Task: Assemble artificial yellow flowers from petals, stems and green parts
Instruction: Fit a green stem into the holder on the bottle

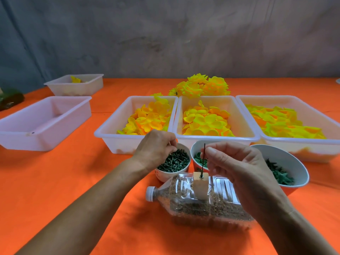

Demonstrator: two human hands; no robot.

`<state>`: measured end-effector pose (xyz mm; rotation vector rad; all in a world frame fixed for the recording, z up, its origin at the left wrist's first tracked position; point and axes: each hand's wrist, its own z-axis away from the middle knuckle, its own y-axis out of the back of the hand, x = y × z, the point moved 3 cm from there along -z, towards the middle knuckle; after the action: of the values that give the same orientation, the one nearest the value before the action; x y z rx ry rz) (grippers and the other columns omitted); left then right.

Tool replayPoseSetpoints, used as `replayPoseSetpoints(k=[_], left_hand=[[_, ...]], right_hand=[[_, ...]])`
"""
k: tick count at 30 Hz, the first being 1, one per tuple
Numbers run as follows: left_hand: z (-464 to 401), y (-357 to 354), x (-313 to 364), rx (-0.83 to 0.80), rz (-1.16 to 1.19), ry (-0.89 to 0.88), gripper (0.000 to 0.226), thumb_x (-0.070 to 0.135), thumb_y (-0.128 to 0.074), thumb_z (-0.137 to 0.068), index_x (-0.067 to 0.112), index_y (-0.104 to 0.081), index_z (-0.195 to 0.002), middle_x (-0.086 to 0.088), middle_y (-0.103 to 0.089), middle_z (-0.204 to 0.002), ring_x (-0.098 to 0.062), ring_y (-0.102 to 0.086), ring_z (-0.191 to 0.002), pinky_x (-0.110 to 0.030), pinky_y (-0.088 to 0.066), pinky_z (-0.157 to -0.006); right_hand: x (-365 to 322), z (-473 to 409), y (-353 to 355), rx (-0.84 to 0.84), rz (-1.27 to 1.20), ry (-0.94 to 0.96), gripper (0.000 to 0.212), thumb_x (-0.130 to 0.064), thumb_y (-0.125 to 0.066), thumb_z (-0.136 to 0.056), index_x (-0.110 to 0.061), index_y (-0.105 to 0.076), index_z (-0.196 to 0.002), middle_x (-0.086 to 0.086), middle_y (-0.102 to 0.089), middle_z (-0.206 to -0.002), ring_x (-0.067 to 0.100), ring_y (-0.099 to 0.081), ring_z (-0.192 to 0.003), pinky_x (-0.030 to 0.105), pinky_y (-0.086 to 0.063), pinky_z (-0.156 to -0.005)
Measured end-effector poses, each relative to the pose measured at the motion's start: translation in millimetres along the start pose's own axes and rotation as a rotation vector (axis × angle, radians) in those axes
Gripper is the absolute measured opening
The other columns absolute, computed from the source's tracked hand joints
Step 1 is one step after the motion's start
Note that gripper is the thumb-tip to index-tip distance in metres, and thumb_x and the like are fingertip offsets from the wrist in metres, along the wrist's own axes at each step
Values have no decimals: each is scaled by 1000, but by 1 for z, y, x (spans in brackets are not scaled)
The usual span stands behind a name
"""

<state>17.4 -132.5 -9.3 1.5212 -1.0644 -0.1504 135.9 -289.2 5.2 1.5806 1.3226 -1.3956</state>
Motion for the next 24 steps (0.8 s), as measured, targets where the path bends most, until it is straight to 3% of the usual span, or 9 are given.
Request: replayPoseSetpoints(k=[3,8,13,17,20,24], left_hand=[[4,-7,-2,-13,76,34,14,7,-68,-84,14,-60,-75,-5,-62,-67,-21,-59,-43,-25,-45,-50],[5,-13,-4,-23,39,16,11,10,-66,-87,9,-61,-77,-9,-64,-67,-18,-57,-42,-29,-50,-52],[7,-11,-7,-13,77,8,14,1,-65,-84,12,-60,-77,0,-57,-58,-19,-58,-43,-27,-49,-56],[11,-8,-9,54,433,107,17,-5,-63,-84,9,-61,-75,-6,-65,-60,-14,-57,-40,-20,-43,-45],[14,-5,-5,102,814,162,14,-6,-59,-87,6,-60,-80,-5,-68,-60,-11,-58,-42,-16,-40,-42],[18,-1,4,75,1119,174,8,-4,-55,-89,3,-57,-86,-7,-69,-63,-10,-59,-45,-15,-42,-43]], right_hand=[[-2,-2,-1,-6,-15,-5,27,-30,-76,-63,-8,-74,-77,5,-59,-58,10,-51,-53,18,-45,-53],[-3,-3,1,-10,-36,-19,29,-29,-73,-63,-4,-73,-78,5,-62,-60,9,-52,-53,17,-46,-53],[1,-5,5,23,-24,-28,25,-28,-72,-65,-5,-74,-75,6,-62,-61,9,-51,-54,16,-45,-53],[2,-12,4,25,3,-28,23,-27,-70,-68,-5,-73,-74,1,-62,-60,8,-49,-54,15,-42,-53],[3,-23,2,54,117,-16,9,-18,-70,-78,-10,-72,-75,-2,-65,-61,5,-53,-55,15,-44,-54],[4,-38,-3,100,245,-4,11,-7,-71,-80,-18,-73,-79,5,-73,-76,4,-58,-62,17,-46,-57]])
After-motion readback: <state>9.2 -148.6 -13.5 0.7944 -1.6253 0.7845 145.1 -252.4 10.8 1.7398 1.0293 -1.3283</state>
